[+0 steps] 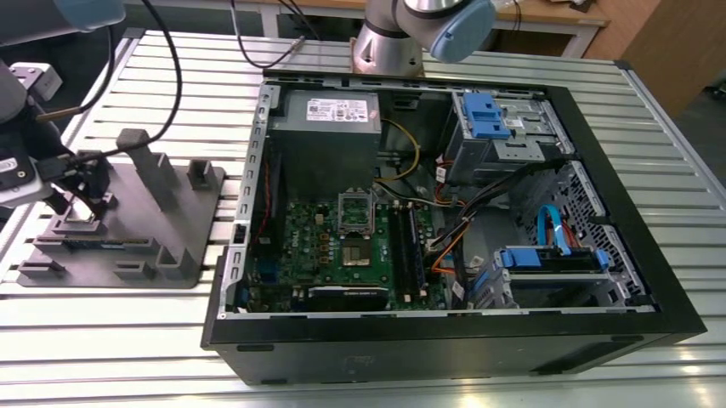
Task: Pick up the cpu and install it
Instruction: 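Pick up the cpu and move it towards the insertion slot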
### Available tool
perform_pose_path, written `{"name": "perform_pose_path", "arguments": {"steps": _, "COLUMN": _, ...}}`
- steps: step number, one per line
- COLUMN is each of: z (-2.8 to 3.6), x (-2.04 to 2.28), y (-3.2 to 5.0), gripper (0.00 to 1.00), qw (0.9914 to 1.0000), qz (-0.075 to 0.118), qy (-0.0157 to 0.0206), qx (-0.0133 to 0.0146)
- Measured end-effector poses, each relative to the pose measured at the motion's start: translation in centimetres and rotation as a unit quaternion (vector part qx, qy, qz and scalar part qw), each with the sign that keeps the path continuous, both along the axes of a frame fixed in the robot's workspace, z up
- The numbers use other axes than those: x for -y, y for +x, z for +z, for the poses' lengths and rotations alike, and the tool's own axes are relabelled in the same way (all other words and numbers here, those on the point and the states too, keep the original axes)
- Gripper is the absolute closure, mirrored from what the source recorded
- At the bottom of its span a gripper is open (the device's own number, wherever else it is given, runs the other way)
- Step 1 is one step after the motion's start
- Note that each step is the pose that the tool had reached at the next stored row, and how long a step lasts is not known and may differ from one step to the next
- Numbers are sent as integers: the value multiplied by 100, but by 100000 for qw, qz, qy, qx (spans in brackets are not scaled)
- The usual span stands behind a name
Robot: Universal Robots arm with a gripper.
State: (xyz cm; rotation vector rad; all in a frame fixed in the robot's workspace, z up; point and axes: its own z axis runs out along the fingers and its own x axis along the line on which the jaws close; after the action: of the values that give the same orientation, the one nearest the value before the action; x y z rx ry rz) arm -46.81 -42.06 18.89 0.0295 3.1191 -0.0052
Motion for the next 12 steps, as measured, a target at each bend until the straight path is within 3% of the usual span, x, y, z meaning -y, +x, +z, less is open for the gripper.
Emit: {"name": "perform_pose_path", "arguments": {"steps": 12, "z": -16, "x": 9, "y": -1, "gripper": 45, "qw": 100000, "qz": -3, "qy": -8, "qx": -11}}
